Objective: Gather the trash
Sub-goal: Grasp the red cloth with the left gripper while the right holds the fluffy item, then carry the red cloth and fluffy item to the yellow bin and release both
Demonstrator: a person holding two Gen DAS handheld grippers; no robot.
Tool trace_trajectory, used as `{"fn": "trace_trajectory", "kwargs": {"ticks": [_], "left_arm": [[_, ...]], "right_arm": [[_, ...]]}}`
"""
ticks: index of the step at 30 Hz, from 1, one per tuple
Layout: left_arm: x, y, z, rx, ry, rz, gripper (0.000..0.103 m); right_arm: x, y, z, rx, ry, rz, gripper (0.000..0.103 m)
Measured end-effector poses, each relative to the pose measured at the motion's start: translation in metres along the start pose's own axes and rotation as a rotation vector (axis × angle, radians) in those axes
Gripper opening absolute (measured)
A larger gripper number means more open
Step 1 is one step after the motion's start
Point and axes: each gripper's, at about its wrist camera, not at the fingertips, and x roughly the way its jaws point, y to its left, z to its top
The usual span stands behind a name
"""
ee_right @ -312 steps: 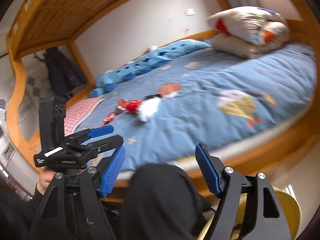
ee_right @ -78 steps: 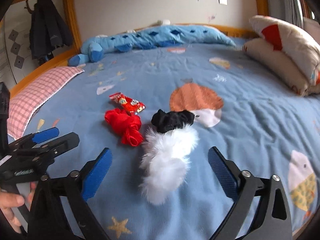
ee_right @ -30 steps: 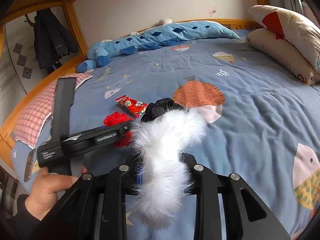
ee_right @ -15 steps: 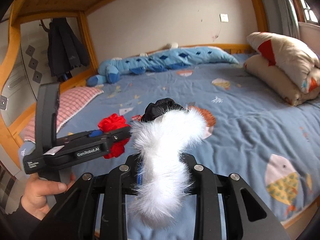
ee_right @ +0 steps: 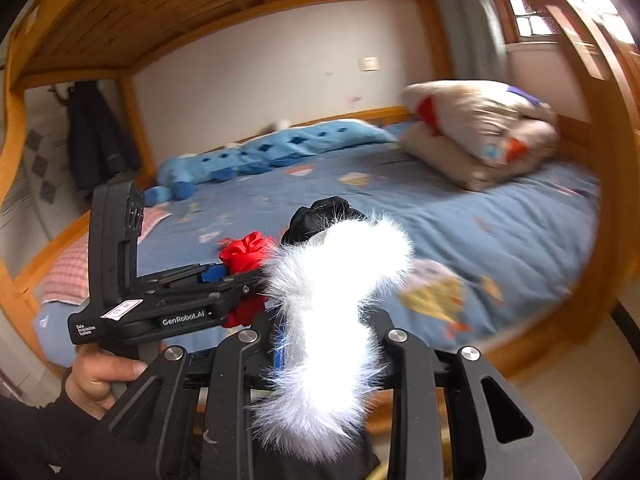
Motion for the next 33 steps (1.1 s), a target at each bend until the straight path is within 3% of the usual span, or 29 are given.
{"fn": "trace_trajectory", "kwargs": {"ticks": [6,17,28,29,31,32,33], "left_arm": [[0.029,-0.065,-0.021,0.081,0.093,-0.140,0.052],[0.069,-0.158,-0.075,0.237,0.257,-0.269,0.052],[0.104,-0.174,-0.114,0.244,0.419,-0.312,0.052],[0.105,-0.174,-0.115,0.247,0.426,-0.314,0.056],[0.112,-0.178,-0.119,0.297,0.480,-0.324,0.099],[0.115,-0.181,-0.123,0.326,0.495,-0.302,0.098],[0.116,-0.181,-0.126,0.355,0.490,-0.256,0.099]], "right_arm": [[-0.051,-0.041,-0.041,0.085,0.011,-0.119,0.027],[-0.110,-0.094,-0.108,0.202,0.089,-0.283,0.027],[-0.110,-0.110,-0.142,0.253,0.172,-0.294,0.028],[-0.109,-0.112,-0.143,0.259,0.177,-0.297,0.032],[-0.105,-0.118,-0.144,0.278,0.193,-0.291,0.063],[-0.102,-0.123,-0.146,0.288,0.201,-0.307,0.084],[-0.101,-0.127,-0.148,0.290,0.199,-0.337,0.083]]}}
